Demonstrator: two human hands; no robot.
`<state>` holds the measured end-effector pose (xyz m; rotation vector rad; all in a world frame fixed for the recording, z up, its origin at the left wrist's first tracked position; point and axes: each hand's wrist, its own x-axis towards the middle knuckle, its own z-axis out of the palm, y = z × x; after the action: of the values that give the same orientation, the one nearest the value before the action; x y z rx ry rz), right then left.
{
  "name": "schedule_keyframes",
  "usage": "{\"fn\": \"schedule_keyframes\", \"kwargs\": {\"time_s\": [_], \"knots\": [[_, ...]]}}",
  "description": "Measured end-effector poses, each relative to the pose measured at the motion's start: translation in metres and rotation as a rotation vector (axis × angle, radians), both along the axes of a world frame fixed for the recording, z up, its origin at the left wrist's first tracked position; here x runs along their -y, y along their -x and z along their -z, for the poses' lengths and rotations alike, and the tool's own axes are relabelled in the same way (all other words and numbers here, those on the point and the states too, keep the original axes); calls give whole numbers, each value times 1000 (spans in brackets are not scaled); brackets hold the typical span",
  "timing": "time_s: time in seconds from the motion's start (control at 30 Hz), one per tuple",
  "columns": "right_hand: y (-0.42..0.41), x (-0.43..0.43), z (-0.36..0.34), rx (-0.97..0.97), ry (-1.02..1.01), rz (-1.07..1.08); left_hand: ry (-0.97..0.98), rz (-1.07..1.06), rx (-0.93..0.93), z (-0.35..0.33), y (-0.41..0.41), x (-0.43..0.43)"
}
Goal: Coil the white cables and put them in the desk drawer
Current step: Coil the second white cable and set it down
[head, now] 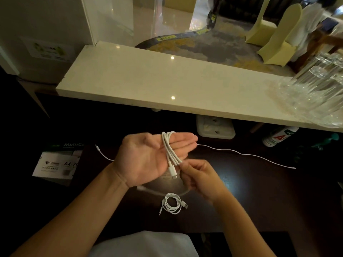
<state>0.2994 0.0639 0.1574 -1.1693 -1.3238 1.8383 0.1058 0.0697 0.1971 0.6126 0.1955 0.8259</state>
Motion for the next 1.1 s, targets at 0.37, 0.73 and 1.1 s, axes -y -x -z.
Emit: {"fn": "schedule_keyframes", "kwargs": {"time_s": [0.37,0.73,1.1], "knots": [[-20,8,-94,905,-799,-381,62,1,-526,19,-9,-9],[-15,-73,-86,385,-448,-310,91,412,-171,3,-9,2],[13,11,-1,13,78,5,160,117,157,-2,6,-3]]}}
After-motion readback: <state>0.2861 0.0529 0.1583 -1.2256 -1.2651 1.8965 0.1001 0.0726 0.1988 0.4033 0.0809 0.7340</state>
